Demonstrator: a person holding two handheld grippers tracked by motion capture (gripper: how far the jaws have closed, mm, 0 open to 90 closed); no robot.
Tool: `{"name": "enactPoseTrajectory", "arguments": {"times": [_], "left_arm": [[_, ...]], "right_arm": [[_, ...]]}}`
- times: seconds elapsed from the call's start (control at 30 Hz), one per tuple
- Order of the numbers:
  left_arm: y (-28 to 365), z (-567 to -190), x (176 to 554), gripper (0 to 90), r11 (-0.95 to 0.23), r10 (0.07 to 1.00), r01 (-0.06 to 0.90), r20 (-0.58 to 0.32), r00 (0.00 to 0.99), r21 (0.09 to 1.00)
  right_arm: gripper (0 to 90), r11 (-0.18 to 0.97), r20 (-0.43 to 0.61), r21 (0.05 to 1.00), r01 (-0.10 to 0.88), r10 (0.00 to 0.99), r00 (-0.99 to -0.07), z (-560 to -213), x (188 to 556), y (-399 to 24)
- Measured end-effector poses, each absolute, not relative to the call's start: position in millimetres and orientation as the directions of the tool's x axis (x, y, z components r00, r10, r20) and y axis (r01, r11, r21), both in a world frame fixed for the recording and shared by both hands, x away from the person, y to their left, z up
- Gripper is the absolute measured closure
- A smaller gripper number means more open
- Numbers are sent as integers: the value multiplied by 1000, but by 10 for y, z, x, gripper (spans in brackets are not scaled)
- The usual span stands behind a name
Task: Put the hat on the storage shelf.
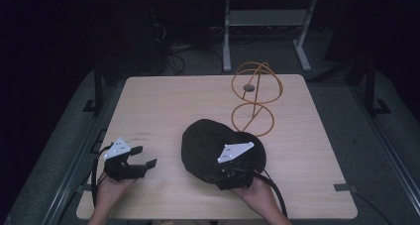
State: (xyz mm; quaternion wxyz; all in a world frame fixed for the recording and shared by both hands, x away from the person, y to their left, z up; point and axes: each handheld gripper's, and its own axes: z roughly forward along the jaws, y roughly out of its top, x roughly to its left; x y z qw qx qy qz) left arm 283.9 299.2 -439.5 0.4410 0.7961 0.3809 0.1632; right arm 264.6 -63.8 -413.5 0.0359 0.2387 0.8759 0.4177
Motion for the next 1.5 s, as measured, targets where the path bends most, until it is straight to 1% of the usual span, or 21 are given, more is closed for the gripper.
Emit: {"name": "enactPoseTrajectory", "arguments": {"times": [0.07,0.17,0.2,0.23,0.3,0.4,0.47,0.5,0.53,0.87,0.93,1.03,1.1,1.23,1.5], "left_arm": [[2990,-4396,2839,214,-322,750,463,-76,657,826],[2985,-4399,2842,215,-325,747,461,-74,660,826],[2977,-4403,2840,214,-320,749,467,-82,658,824],[2977,-4403,2840,215,-320,749,467,-82,658,824],[2973,-4404,2840,215,-324,747,467,-80,660,823],[2968,-4406,2840,215,-326,746,466,-79,661,823],[2970,-4406,2845,215,-334,743,463,-73,665,821],[2970,-4405,2846,215,-336,743,463,-72,666,820],[2966,-4409,2846,216,-337,743,462,-69,665,820],[2933,-4423,2850,217,-350,736,469,-71,673,811],[2913,-4429,2851,217,-335,728,476,-97,679,813],[2887,-4427,2849,217,-332,725,472,-99,682,817],[2870,-4420,2849,217,-307,719,477,-127,683,823],[2839,-4386,2844,218,-269,708,465,-154,689,844],[2672,-4277,2844,217,-256,667,425,-159,727,868]], "right_arm": [[529,543,135,742,392,452,-882,-4154,2646,-625],[574,570,116,723,391,458,-881,-4182,2633,-594],[629,586,99,711,389,465,-880,-4188,2625,-582],[629,586,99,711,389,465,-880,-4188,2625,-582],[679,605,82,698,384,465,-882,-4200,2629,-579],[725,613,90,690,384,453,-887,-4217,2635,-571],[797,647,65,679,348,419,-906,-4229,2635,-554],[797,647,65,679,348,419,-906,-4229,2635,-554],[820,656,54,678,333,407,-912,-4219,2624,-552],[840,624,63,718,307,382,-922,-4023,2632,-703],[841,620,61,726,299,375,-925,-3981,2639,-738],[841,605,70,739,297,370,-926,-3923,2654,-781],[841,583,79,757,295,367,-927,-3852,2675,-826],[840,559,82,778,285,360,-929,-3742,2707,-888],[840,524,95,804,281,353,-931,-3569,2733,-940]]}}
